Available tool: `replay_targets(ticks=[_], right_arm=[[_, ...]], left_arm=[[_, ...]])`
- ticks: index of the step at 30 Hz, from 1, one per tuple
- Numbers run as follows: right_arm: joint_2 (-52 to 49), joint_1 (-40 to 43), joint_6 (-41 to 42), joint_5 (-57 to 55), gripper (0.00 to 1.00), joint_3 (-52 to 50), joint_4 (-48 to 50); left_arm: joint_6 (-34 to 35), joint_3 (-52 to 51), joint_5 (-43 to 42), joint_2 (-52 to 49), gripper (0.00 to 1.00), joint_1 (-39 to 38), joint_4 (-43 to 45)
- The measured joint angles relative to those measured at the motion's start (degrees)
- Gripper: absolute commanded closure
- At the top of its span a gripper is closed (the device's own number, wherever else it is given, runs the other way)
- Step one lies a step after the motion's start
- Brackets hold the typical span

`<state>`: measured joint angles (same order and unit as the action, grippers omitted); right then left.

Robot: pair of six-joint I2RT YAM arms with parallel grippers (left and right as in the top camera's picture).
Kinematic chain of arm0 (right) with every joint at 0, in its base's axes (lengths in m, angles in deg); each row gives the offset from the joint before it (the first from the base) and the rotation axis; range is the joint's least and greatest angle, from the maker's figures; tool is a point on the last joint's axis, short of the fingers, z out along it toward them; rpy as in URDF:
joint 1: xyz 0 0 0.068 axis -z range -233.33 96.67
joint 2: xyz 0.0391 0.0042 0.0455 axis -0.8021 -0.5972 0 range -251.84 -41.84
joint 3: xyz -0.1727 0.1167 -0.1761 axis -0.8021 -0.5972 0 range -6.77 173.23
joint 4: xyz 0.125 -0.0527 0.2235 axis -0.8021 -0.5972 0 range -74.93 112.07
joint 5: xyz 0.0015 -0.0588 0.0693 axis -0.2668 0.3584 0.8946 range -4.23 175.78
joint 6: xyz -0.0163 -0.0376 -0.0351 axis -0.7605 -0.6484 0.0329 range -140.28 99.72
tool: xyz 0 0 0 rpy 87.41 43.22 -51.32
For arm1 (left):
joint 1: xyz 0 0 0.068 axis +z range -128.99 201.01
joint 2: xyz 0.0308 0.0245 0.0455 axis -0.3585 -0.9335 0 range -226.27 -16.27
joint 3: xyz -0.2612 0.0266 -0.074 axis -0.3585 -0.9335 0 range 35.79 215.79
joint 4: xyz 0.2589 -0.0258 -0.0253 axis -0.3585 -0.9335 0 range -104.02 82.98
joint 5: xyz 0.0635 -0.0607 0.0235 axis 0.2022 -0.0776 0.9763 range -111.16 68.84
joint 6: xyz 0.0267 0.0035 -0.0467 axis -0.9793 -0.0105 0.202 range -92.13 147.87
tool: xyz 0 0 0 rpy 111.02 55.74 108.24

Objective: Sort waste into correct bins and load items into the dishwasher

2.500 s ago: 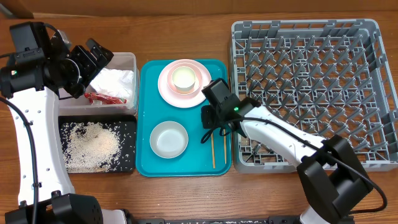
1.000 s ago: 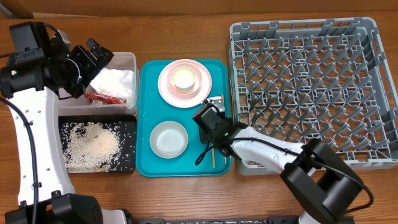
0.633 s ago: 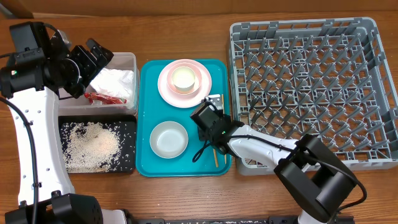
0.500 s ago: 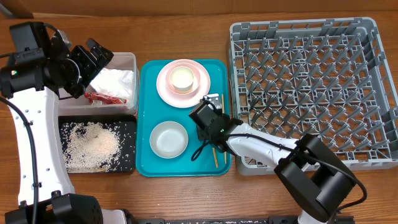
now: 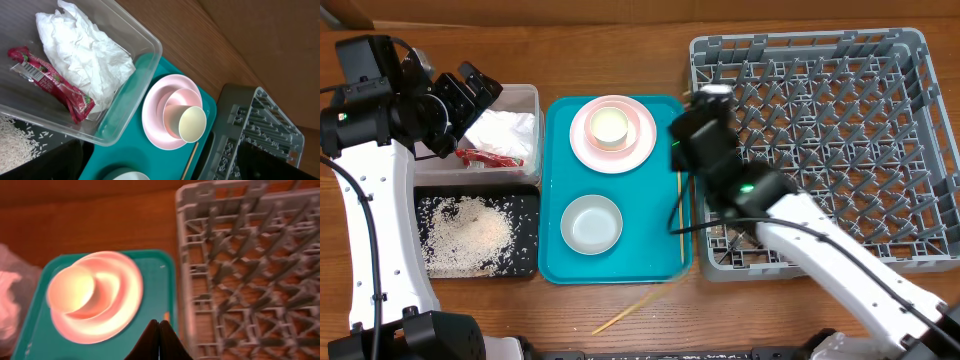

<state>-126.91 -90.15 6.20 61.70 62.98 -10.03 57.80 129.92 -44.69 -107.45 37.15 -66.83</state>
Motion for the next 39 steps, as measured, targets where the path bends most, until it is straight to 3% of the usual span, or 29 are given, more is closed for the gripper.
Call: replay_targets(ticks=[5, 13, 15, 17, 23, 27, 30, 33, 39], right_arm=[[-0.26, 3.69, -3.04, 9.9, 0.93, -0.09, -2.71], [-0.33, 0.22, -7.34, 26.25, 0.91, -0.79, -7.98], [-0.33, -1.68, -12.02, 29.83, 0.83, -0.87, -10.8], [-0.33, -3.98, -17.51, 32.09, 0.68, -0.87, -13.6], [-0.92, -9.03, -25.66, 30.4, 0.68, -1.07, -13.46], [-2.71, -8.94, -18.93, 24.85, 0.67, -1.09, -8.22], [-5.66, -8.94, -8.17, 17.92, 0.66, -1.09, -7.76], [-10.97, -8.92, 0.33, 11.58, 0.59, -1.09, -6.1], [-22.91, -8.92, 6.97, 5.53, 0.46, -1.09, -0.13]], left_arm=[[0.0, 0.0, 0.0, 0.0, 0.0, 0.0, 0.0], [0.0, 0.0, 0.0, 0.0, 0.0, 0.0, -0.02], [0.0, 0.0, 0.0, 0.0, 0.0, 0.0, 0.0], [0.0, 0.0, 0.02, 0.0, 0.0, 0.0, 0.0], [0.0, 0.0, 0.02, 0.0, 0.0, 0.0, 0.0], [0.0, 0.0, 0.02, 0.0, 0.0, 0.0, 0.0], [-0.02, 0.0, 0.02, 0.0, 0.0, 0.0, 0.0], [-0.02, 0.0, 0.02, 0.0, 0.0, 0.0, 0.0], [0.0, 0.0, 0.02, 0.0, 0.0, 0.0, 0.0]])
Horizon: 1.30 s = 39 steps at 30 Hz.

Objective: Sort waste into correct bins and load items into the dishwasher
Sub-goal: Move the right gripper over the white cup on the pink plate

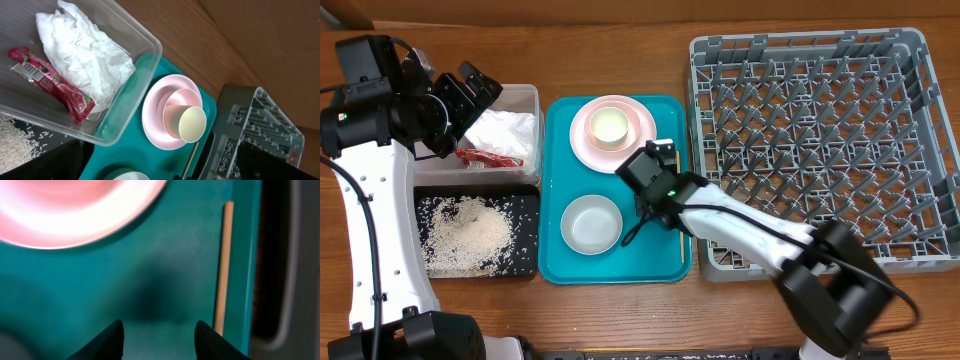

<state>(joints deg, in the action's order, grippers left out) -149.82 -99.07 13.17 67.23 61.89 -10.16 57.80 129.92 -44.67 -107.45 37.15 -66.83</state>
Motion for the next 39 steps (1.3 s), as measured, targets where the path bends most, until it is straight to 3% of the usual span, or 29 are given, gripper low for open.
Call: replay_targets(ticks=[5, 39], right_arm=[[-4.57, 0.2, 2.01, -2.4, 0.41, 0.0, 1.73], [-2.67, 0.7, 2.56, -2.4, 0.4, 1.53, -4.39]], left_arm=[[-0.02, 0.0, 0.0, 0.0, 0.0, 0.0, 0.0], [0.0, 0.0, 0.0, 0.0, 0.0, 0.0, 0.0]])
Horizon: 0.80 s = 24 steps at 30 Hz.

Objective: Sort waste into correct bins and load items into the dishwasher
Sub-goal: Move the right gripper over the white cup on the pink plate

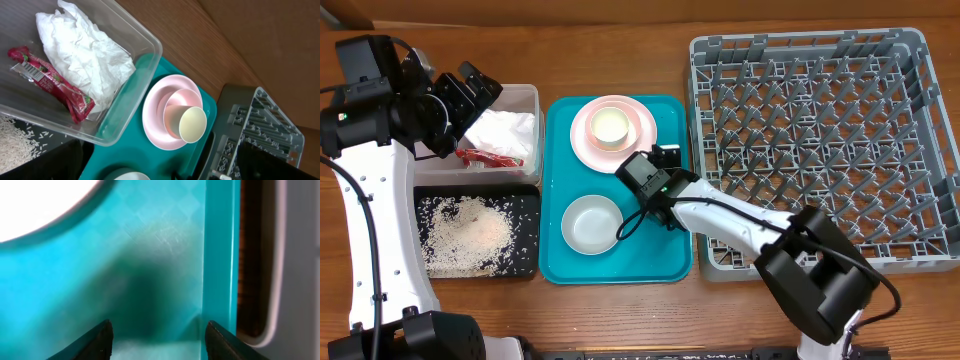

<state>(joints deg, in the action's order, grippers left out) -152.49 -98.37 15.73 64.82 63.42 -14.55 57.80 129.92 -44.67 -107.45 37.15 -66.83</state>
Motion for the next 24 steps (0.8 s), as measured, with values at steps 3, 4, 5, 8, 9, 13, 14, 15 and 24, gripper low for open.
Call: replay_targets(ticks=[3, 4, 5, 8, 9, 13, 14, 15, 24], right_arm=[[1.92, 0.04, -0.02, 0.04, 0.39, 0.0, 0.0], [2.36, 0.11, -0.02, 0.07, 0.39, 0.02, 0.0], [2.67, 0.22, -0.04, 0.2, 0.39, 0.02, 0.0], [2.84, 0.72, -1.11, 1.77, 0.4, 0.02, 1.44], [2.84, 0.79, -2.19, 2.67, 0.41, 0.02, 2.56], [2.84, 0.94, -7.78, 5.99, 0.41, 1.01, 4.0], [2.84, 1.05, -9.46, 7.02, 0.41, 2.01, 2.73], [2.82, 1.14, -11.37, 7.87, 0.41, 3.37, 1.27], [3.08, 5.84, -26.36, 18.99, 0.41, 21.55, -0.37]], left_arm=[[0.0, 0.0, 0.0, 0.0, 0.0, 0.0, 0.0], [0.0, 0.0, 0.0, 0.0, 0.0, 0.0, 0.0], [0.0, 0.0, 0.0, 0.0, 0.0, 0.0, 0.0], [0.0, 0.0, 0.0, 0.0, 0.0, 0.0, 0.0], [0.0, 0.0, 0.0, 0.0, 0.0, 0.0, 0.0], [0.0, 0.0, 0.0, 0.0, 0.0, 0.0, 0.0], [0.0, 0.0, 0.0, 0.0, 0.0, 0.0, -0.02], [0.0, 0.0, 0.0, 0.0, 0.0, 0.0, 0.0], [0.0, 0.0, 0.0, 0.0, 0.0, 0.0, 0.0]])
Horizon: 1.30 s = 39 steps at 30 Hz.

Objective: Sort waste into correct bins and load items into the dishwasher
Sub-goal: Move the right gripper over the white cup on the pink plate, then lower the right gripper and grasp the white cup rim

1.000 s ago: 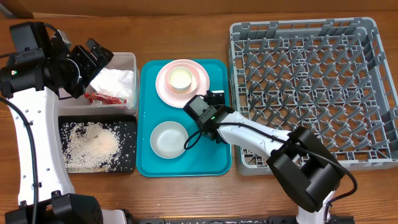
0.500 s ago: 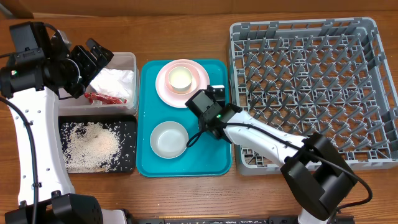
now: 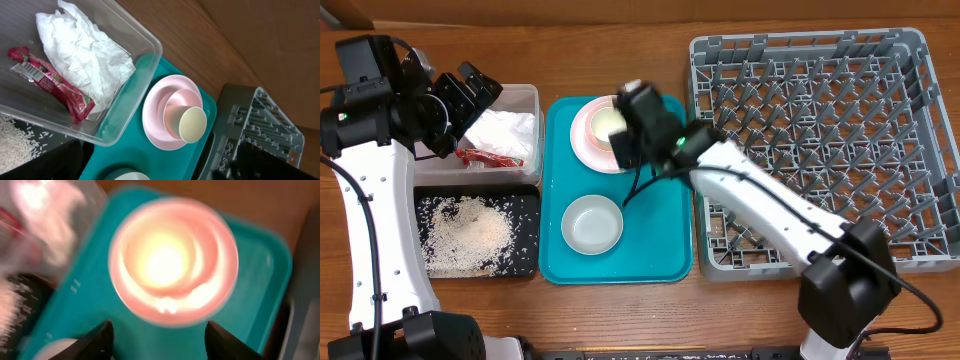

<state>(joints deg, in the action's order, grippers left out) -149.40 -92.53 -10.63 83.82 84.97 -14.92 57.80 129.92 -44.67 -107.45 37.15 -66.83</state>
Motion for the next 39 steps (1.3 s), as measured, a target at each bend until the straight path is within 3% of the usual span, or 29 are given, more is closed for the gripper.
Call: replay_targets(ticks=[9, 18, 26, 35, 39], right_arm=[[-1.09, 0.81, -10.95, 5.51, 0.45, 1.07, 9.46], [-11.52, 0.07, -16.48, 7.19, 0.5, 1.11, 12.09], [-13.79, 0.04, -18.71, 7.72, 0.65, 1.11, 12.09], [-13.79, 0.07, -19.1, 7.72, 0.95, 1.11, 10.91], [-13.79, 0.07, -19.26, 7.67, 0.96, 1.11, 11.87]], left_arm=[[0.0, 0.0, 0.0, 0.0, 0.0, 0.0, 0.0], [0.0, 0.0, 0.0, 0.0, 0.0, 0.0, 0.0], [0.0, 0.0, 0.0, 0.0, 0.0, 0.0, 0.0], [0.0, 0.0, 0.0, 0.0, 0.0, 0.0, 0.0], [0.0, 0.0, 0.0, 0.0, 0.0, 0.0, 0.0]])
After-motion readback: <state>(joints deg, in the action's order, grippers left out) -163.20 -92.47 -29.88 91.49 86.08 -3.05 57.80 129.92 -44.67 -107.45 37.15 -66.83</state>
